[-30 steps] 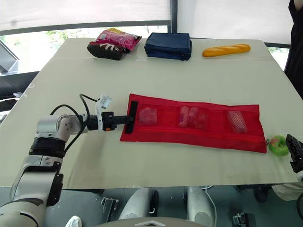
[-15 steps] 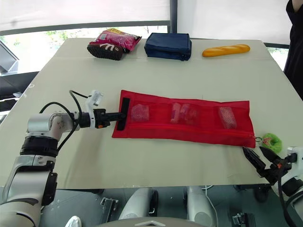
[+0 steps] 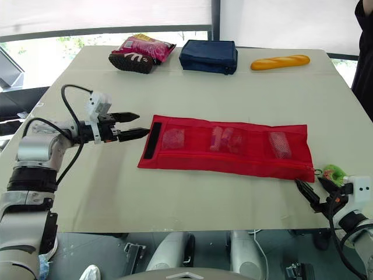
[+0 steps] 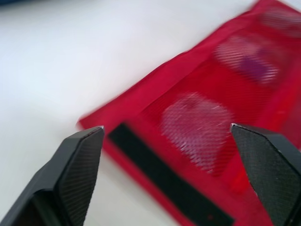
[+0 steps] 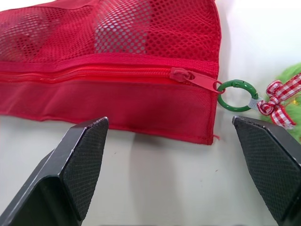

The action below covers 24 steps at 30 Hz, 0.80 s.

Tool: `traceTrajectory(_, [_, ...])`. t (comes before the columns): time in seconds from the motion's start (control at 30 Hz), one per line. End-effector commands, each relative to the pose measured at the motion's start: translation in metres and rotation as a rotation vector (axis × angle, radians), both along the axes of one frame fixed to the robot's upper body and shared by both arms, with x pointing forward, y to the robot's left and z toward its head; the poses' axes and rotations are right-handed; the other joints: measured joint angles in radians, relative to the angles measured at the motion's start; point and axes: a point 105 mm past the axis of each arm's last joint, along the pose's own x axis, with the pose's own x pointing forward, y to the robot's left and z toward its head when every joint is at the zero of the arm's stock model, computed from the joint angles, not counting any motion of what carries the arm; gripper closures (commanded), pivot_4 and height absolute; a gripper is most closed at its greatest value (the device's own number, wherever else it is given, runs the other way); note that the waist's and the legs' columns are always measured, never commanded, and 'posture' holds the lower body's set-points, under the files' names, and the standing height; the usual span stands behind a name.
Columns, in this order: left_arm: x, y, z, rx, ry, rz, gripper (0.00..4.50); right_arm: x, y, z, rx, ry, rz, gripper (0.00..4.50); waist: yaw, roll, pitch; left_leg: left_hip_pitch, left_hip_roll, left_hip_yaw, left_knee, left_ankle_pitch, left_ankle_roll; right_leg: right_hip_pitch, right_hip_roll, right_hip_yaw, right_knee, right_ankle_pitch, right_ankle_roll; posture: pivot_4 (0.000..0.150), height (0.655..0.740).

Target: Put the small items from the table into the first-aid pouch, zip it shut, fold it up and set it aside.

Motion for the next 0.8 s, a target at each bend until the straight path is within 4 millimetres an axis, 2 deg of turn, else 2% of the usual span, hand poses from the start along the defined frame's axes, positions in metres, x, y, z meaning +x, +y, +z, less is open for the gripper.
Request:
traceTrajectory(0.03, [-0.024,-0.028,0.015,0.056,-0.064,-0.217,0.06,0.002,0.002,0.001,0.011,-0.007,0.004,0.00,0.000,0.000,0.000,0.000,0.000,0.000,0.000,0.000,0.000,0.000,0.000,0.000,0.000,0.000,0.000,0.150,0.7134])
traceTrajectory(0.1, [-0.046,-0.056,0.030,0.029,-0.083,-0.389,0.06,0.003,0.006,-0.003,0.014,0.011,0.012,0.00,-0.001,0.000,0.000,0.000,0.000,0.000,0.000,0.000,0.000,0.000,0.000,0.000,0.000,0.000,0.000,0.150,0.7134])
traceTrajectory(0.23, [-0.072,-0.082,0.042,0.023,-0.086,-0.562,0.06,0.005,0.010,-0.007,0.020,0.029,0.017,0.00,-0.003,0.000,0.000,0.000,0.000,0.001,0.001,0.000,0.000,0.001,0.001,0.000,0.000,0.000,0.001,0.150,0.7134])
traceTrajectory(0.33, [-0.082,-0.091,0.046,0.029,-0.087,-0.632,0.06,0.009,0.009,-0.011,0.030,0.046,-0.011,0.00,-0.008,-0.001,-0.001,0.002,0.000,0.000,0.001,0.000,0.000,0.001,0.003,0.001,0.001,0.000,0.001,0.150,0.7134])
traceTrajectory(0.57, [-0.089,-0.098,0.043,0.044,-0.094,-0.666,0.06,0.014,0.017,-0.014,0.122,0.069,-0.053,0.00,-0.008,-0.004,-0.003,0.004,0.002,0.000,0.001,0.000,0.000,0.001,0.008,0.001,0.004,0.000,0.000,0.150,0.7134])
traceTrajectory(0.63, [-0.090,-0.099,0.044,0.039,-0.098,-0.669,0.00,0.015,0.019,-0.017,0.112,0.082,-0.054,0.53,-0.008,-0.005,-0.003,0.004,0.002,0.000,0.002,0.000,0.000,0.001,0.008,0.002,0.004,0.000,0.000,0.150,0.7134])
traceTrajectory(0.73, [-0.089,-0.098,0.045,0.036,-0.102,-0.661,0.00,0.017,0.019,-0.016,0.097,0.075,-0.059,1.89,-0.008,-0.005,-0.003,0.005,0.002,0.000,0.002,0.000,0.000,0.001,0.009,0.003,0.004,0.000,0.000,0.150,0.7134])
traceTrajectory(0.77, [-0.088,-0.097,0.044,0.043,-0.107,-0.655,0.00,0.018,0.017,-0.015,0.094,0.068,-0.067,2.53,-0.008,-0.005,-0.003,0.005,0.002,0.000,0.002,0.000,0.000,0.001,0.009,0.003,0.004,0.000,0.000,0.150,0.7134])
traceTrajectory(0.8, [-0.087,-0.096,0.043,0.049,-0.110,-0.651,0.00,0.018,0.016,-0.013,0.092,0.064,-0.072,2.73,-0.008,-0.004,-0.003,0.005,0.002,0.001,0.002,0.000,0.000,0.001,0.009,0.003,0.004,0.000,0.000,0.150,0.7134])
